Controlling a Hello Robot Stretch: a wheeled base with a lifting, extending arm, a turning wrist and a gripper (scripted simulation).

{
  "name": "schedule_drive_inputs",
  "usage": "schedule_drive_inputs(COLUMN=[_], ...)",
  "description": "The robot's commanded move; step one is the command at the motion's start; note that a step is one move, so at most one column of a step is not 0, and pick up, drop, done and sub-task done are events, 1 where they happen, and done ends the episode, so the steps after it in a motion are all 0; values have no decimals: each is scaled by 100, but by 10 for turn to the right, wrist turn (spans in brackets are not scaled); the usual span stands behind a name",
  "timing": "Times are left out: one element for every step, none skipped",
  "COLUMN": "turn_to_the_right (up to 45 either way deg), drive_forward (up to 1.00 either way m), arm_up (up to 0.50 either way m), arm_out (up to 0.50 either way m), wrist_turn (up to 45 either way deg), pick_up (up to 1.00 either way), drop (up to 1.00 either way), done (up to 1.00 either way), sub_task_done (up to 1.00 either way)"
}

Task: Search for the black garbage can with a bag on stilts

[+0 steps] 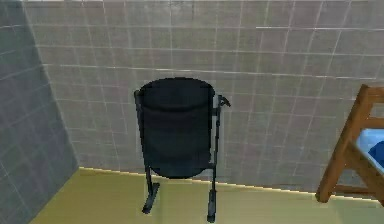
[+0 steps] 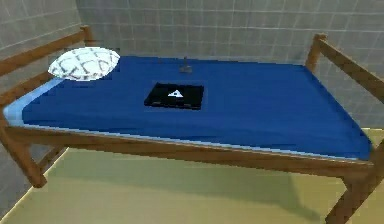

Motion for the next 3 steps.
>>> schedule_drive_inputs(turn_to_the_right=[-90,0,0], drive_forward=[0,25,0], arm_up=[0,0,0], arm_out=[0,0,0], wrist_turn=[0,0,0], pick_up=[0,0,0], drop=[0,0,0], done=[0,0,100], sub_task_done=[0,0,0])
